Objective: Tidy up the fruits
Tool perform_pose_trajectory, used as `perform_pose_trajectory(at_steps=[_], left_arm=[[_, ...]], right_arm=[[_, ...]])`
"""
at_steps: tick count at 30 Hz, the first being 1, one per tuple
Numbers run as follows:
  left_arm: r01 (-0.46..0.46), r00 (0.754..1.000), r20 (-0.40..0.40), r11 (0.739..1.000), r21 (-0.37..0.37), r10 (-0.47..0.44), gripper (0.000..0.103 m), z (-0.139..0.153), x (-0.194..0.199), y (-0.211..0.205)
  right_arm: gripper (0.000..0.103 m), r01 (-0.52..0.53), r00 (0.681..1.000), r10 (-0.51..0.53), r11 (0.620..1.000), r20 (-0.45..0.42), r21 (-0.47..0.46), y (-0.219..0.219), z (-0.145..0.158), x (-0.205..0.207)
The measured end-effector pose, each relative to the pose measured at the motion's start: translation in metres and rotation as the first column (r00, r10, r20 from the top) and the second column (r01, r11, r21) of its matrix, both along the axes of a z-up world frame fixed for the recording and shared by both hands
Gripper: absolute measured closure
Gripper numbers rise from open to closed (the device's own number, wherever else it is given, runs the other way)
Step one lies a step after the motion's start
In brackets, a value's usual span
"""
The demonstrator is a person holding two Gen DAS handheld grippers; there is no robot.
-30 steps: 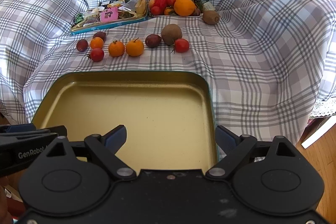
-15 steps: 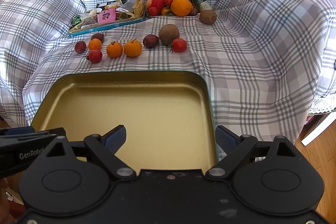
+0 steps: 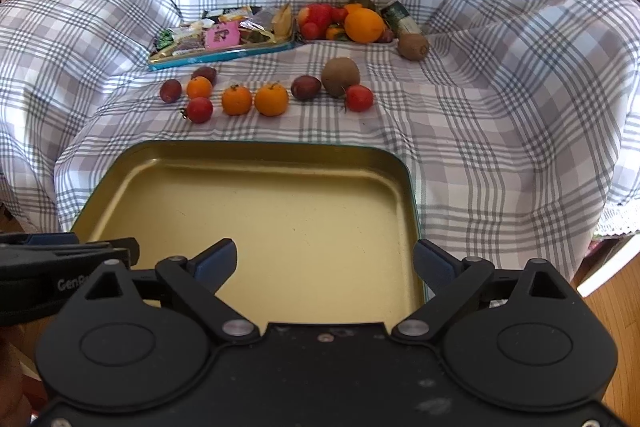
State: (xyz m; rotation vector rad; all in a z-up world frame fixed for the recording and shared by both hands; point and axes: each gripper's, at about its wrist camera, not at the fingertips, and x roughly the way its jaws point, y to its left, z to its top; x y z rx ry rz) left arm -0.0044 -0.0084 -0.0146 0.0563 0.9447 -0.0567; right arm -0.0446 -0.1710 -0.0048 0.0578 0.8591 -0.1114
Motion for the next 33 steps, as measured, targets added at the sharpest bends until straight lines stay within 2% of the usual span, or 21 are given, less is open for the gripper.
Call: perform_pose_trajectory(at_steps=[8,12,14,18,26,33], left_arm=[[-0.027,1.0,0.017,1.0,-0.016,0.027,0.046,0.005,0.014,0.009],[-0.024,1.0,0.005,0.999,-0.031,0.024,0.046,0.005,0.027,0.012],[-0.026,1.0,0.015,1.0,-0.017,0.026,0.046,0.005,0.031,0.012],[-0.013,0.999,0.035,1.0,0.006,0.013,0.046,0.008,0.044,0.012],[0.027,0.998,0.059,0.999,0.022,-0.028,0.046,0.013,0.079,0.005],[0.046,0.996,0.075,0.999,0.019,-0.048,0.046,0.012,0.114,0.0]], right_arm=[[0.005,-0.075,0.996,0.074,0.997,0.047,0.026,0.005,0.003,0.001],[0.017,-0.11,0.994,0.11,0.992,0.011,0.056,0.006,-0.003,0.009],[0.021,-0.098,0.995,0.098,0.993,0.003,0.072,0.004,-0.005,0.014],[0.021,-0.053,0.999,0.053,0.995,-0.004,0.085,-0.006,-0.006,0.028],[0.021,0.003,0.996,0.001,0.999,0.092,-0.041,-0.024,0.003,0.067],[0.028,0.013,0.999,-0.015,0.999,0.045,0.051,-0.048,0.001,0.119]])
